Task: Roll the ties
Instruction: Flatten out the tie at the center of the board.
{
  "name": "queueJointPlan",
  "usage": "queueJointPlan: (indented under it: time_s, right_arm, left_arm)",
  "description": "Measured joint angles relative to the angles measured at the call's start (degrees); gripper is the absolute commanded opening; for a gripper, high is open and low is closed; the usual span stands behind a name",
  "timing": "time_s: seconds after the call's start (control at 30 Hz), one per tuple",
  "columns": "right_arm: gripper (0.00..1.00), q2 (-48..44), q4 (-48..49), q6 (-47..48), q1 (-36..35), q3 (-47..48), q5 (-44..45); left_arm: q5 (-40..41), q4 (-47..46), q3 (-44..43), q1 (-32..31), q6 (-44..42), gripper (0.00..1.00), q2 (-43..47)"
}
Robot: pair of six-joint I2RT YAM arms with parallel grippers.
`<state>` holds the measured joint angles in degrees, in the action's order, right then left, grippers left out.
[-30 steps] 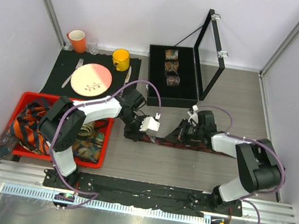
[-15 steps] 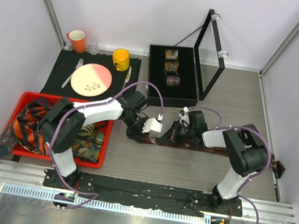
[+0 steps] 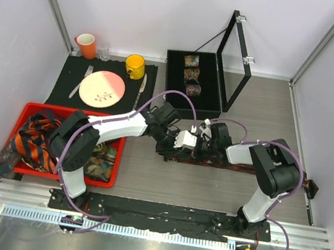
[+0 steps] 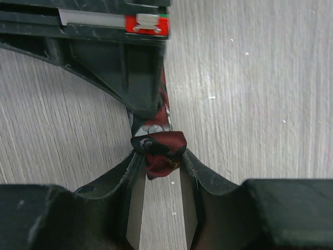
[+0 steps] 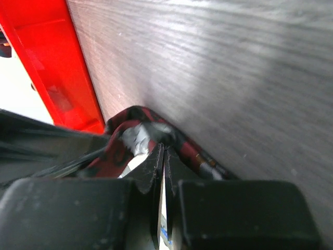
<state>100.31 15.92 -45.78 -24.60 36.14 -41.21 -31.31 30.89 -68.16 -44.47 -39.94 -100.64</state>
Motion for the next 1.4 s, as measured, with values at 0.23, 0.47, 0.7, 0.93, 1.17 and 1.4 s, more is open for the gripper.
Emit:
queueJointPlan:
  time_s: [0.23,0.47,0.7,0.93,1.17,1.4]
  right_arm:
    - [0.27,-5.9,-3.7,1.1,0.1,0.0,-0.6]
    - [0.4,-11.4,-4.7,3.2,0.5,-1.1,-2.4]
    - [0.4,-7.3,-0.3,1.0,0.5,-2.0,-3.7]
    - [0.37,-4.6,4.2,-1.4,0.5,-2.0,-5.0]
    - [0.02,-2.7,5.8,-2.0,0.5,-1.9,-5.6]
    - [0.01,-2.0,4.5,-0.7,0.5,-1.6,-5.7]
  left_arm:
    - [1.5,-0.9,-0.7,-0.2,0.8,0.37,-3.3]
    - [1.7,-0.9,-0.7,-0.2,0.7,0.37,-3.5]
    - [1.7,-0.9,-1.2,-0.2,0.6,0.37,-4.1]
    - [1.7,-0.5,-1.7,-0.2,0.3,0.38,-4.8]
    - [1.3,-0.2,-2.2,-0.2,0.2,0.38,-5.6]
    - [1.4,0.9,-2.2,-0.2,-0.9,0.64,-5.7]
